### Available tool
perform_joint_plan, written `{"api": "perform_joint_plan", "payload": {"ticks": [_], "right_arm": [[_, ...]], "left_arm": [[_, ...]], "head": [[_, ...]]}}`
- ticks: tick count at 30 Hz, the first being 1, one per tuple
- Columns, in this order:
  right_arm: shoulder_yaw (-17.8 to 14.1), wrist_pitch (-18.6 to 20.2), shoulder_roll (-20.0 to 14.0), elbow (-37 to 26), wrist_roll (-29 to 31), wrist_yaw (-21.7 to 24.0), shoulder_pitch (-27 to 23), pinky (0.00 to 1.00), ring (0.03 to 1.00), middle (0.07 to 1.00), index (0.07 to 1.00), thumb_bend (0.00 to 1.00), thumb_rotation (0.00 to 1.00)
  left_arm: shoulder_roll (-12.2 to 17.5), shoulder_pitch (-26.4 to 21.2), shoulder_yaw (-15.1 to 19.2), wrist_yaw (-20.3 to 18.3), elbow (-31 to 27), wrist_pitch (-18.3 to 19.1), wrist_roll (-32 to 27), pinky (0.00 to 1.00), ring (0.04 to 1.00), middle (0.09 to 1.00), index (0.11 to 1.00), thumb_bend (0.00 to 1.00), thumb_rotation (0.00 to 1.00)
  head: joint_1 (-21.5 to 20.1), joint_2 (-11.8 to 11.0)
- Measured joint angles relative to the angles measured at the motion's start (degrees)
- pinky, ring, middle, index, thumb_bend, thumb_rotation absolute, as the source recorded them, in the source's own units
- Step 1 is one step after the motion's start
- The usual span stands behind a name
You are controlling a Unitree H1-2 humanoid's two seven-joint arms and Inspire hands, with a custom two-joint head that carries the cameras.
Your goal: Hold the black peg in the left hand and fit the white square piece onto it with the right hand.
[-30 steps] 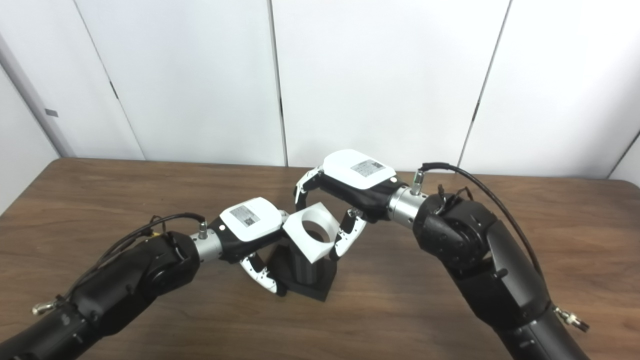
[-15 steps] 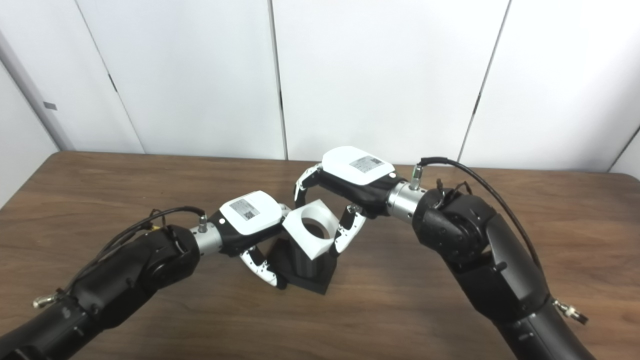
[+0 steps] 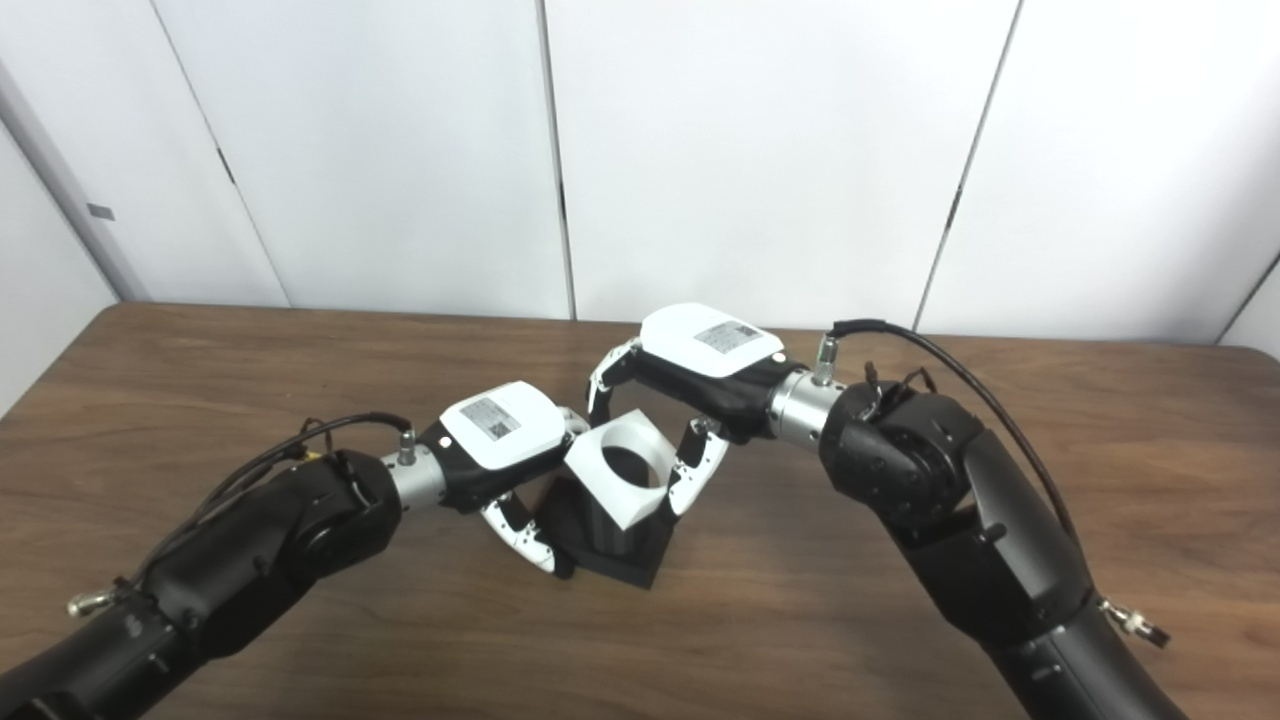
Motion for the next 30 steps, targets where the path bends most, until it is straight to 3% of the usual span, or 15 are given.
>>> {"api": "perform_joint_plan", "payload": {"ticks": [19, 30], "right_arm": [[0.6, -0.1, 1.3, 2.8, -0.4, -0.8, -0.2, 0.75, 0.794, 0.738, 0.477, 0.52, 0.13], [2.6, 0.0, 1.6, 3.0, -1.6, -0.6, -0.5, 0.76, 0.803, 0.747, 0.477, 0.52, 0.13]], "left_arm": [[-0.1, 0.0, 0.0, -0.3, -0.2, 0.4, 0.0, 0.76, 0.821, 0.817, 0.493, 0.52, 0.08], [-0.1, -0.1, 0.0, -0.9, -0.4, 0.4, 0.0, 0.76, 0.826, 0.822, 0.493, 0.52, 0.08]], "head": [[0.1, 0.4], [0.1, 0.6]]}}
